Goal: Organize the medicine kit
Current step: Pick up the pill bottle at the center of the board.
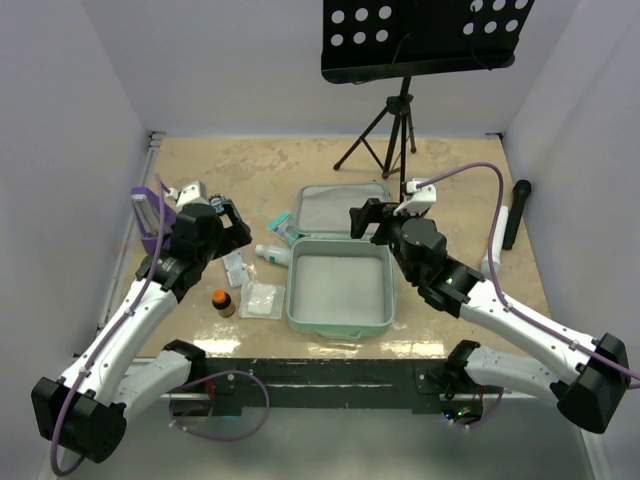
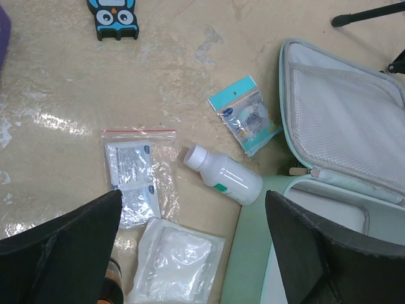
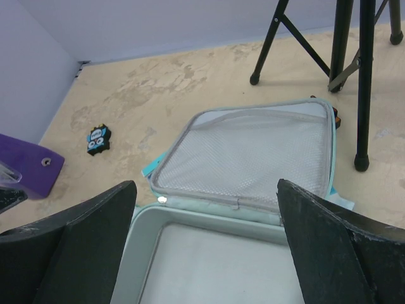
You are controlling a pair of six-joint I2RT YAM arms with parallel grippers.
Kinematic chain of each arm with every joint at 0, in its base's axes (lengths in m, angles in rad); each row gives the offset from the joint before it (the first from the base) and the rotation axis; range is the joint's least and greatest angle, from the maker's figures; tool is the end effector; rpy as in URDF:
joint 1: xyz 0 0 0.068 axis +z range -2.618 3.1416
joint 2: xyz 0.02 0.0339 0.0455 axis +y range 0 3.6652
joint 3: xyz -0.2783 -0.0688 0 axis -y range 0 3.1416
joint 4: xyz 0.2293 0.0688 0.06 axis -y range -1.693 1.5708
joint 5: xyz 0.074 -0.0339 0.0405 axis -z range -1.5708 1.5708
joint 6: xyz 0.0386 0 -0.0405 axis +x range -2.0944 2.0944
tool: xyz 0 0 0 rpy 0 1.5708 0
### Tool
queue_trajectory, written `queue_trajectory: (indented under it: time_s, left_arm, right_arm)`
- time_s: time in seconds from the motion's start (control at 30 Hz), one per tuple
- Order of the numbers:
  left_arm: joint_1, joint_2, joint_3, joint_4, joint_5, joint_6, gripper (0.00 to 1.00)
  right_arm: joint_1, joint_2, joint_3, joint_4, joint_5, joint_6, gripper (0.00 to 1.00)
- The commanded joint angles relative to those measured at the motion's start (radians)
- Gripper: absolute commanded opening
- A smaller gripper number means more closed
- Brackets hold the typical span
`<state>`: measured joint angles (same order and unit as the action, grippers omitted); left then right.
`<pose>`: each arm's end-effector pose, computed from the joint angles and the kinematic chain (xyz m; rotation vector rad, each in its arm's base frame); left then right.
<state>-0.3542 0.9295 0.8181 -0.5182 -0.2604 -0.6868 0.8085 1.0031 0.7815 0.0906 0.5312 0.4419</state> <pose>0.1704 -0.0524 0.3051 -0.5058 2.1332 -0.3049 0.1617 0.1410 0.3423 0.0868 1.7050 0.4859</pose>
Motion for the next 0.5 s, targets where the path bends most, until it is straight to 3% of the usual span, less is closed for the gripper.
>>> queue_trajectory:
  time_s: [0.0,0.33,0.47]
  left_arm:
    - [-0.002,-0.033,-0.007,0.043,0.016,0.024,1.0]
    - [-0.002,-0.122,-0.074,-0.062,-0.06,-0.039,0.95]
    - [-0.003,-0.192,-0.063,-0.124,-0.04,-0.043,1.0]
  right_arm:
    - [-0.002,0.005,0.029,0.009,0.004,0.003,0.98]
    - [0.0,0.014,0.03,0.026,-0.037,-0.023,0.98]
    - [-0.002,0.023,0.024,0.043,-0.077,-0.031,0.98]
